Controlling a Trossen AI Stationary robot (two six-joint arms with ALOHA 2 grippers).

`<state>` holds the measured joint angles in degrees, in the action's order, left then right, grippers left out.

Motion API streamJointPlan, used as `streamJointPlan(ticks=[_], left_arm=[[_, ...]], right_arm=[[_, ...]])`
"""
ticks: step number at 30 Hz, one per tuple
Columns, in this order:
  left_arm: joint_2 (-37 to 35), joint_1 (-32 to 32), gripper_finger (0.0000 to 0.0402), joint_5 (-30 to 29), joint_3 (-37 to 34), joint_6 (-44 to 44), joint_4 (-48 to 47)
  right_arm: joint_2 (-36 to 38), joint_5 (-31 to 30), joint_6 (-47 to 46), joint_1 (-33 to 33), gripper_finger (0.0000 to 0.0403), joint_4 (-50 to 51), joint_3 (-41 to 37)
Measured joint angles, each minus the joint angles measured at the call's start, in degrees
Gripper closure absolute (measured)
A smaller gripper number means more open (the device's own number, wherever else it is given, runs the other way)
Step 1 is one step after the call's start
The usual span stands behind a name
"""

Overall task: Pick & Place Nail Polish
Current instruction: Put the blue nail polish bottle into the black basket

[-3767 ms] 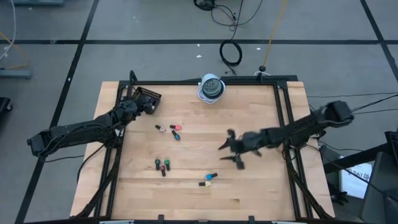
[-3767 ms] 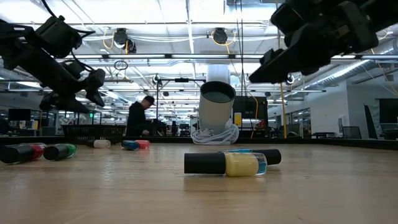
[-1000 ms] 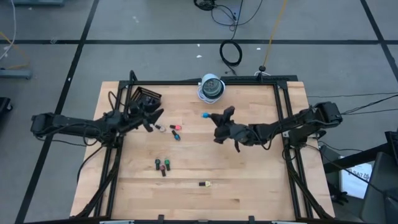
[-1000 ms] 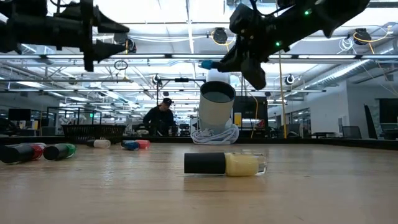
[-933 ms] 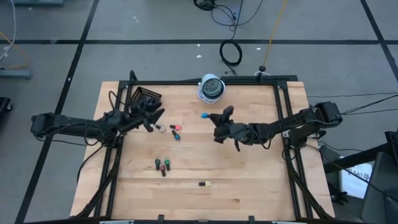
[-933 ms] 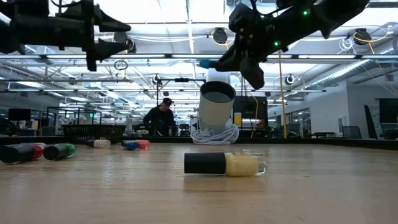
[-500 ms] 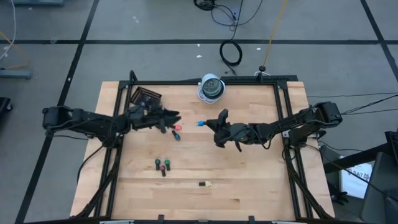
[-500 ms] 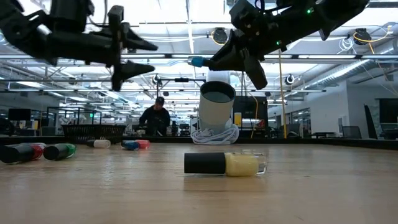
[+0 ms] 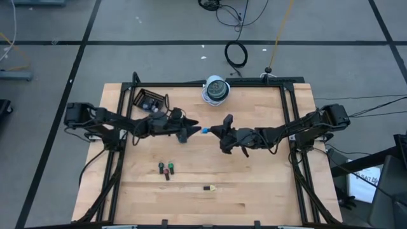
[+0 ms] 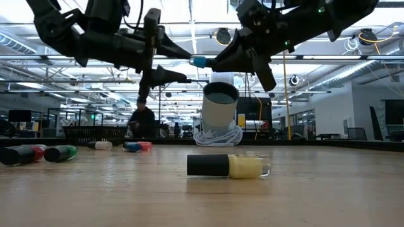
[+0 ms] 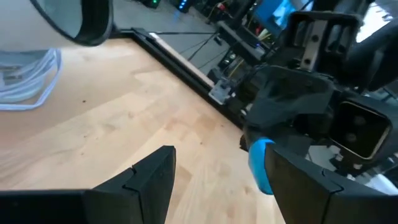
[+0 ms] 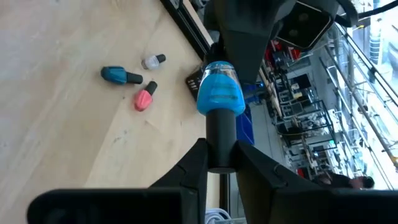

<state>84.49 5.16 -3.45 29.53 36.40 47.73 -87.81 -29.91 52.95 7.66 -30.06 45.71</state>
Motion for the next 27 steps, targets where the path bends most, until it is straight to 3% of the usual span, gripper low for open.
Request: streamJointPlan(ticks=[12, 23, 27], left_arm=[[2.7, -2.6, 0.016, 0.0, 3.0, -4.1, 0.3], [2.7, -2.7, 0.016, 0.0, 3.0, -8.4, 0.5], [2.7, -2.7, 0.016, 0.0, 3.0, -9.3, 0.5]], right_arm=[[0.0, 0.7, 0.0, 0.4, 0.0352, -0.8, -2.1], [0.1, 20.0, -9.9, 2.0, 0.0352, -0.5, -2.2], [0.2, 30.5, -15.5, 1.4, 0.0352, -1.1, -2.2]])
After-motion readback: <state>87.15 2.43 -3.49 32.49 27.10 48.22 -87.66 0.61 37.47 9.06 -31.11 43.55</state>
